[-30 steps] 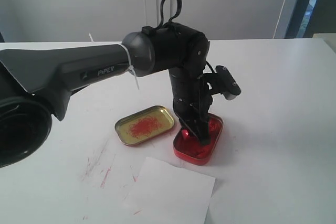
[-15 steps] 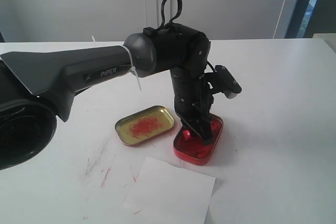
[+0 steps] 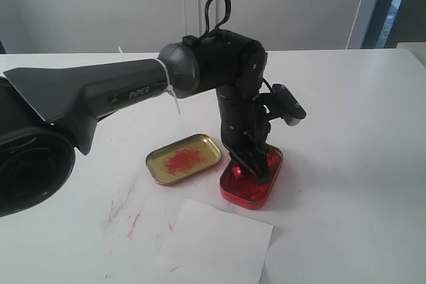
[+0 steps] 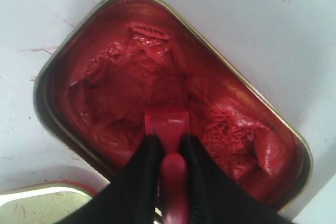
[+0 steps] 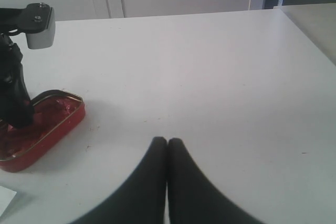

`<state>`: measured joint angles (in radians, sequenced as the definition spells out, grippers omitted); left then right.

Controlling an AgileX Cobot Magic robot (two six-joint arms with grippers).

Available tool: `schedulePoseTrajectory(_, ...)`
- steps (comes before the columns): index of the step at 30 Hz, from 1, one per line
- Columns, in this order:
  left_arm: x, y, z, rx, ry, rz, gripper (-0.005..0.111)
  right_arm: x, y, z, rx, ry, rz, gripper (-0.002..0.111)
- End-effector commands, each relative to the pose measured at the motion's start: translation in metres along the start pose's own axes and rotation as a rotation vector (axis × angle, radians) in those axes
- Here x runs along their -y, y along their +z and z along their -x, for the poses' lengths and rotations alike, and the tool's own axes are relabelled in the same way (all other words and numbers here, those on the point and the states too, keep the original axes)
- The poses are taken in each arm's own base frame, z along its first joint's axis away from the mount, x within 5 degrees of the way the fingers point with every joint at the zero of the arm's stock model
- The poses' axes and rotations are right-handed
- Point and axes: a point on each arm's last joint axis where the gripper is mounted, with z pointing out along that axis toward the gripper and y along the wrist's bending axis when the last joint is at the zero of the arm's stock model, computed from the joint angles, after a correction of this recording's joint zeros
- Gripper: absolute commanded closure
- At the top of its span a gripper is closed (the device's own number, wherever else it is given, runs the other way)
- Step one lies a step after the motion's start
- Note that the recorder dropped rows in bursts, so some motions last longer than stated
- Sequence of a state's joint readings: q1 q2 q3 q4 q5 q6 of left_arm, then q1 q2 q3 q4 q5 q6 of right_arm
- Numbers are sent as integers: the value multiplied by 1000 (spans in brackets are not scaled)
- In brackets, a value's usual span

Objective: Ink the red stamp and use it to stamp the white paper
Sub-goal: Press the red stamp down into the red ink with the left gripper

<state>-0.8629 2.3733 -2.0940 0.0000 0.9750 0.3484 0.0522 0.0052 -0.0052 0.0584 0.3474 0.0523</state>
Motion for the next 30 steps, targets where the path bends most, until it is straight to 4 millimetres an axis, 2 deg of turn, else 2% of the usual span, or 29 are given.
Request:
schedulePoseTrajectory(1, 15, 53, -22, -227, -28, -153, 107, 1, 0, -1, 7, -11, -5, 108)
schedulePoseTrajectory(2, 15, 60, -24, -242, -27, -163, 107, 1, 0, -1, 7, -11, -5, 108)
schedulePoseTrajectory(5, 15, 64, -25, -248, -27, -163, 107, 1, 0, -1, 7, -11, -5, 108)
schedulePoseTrajectory(11, 10, 39, -17, -197, -9, -104, 107, 1, 0, -1, 7, -11, -5, 108)
schedulePoseTrajectory(16, 3, 10, -2, -111, 0, -52, 107, 1, 0, -1, 7, -11, -5, 108)
schedulePoseTrajectory(30, 0, -13, 8, -69, 4, -32, 107, 1, 0, -1, 7, -11, -5, 108)
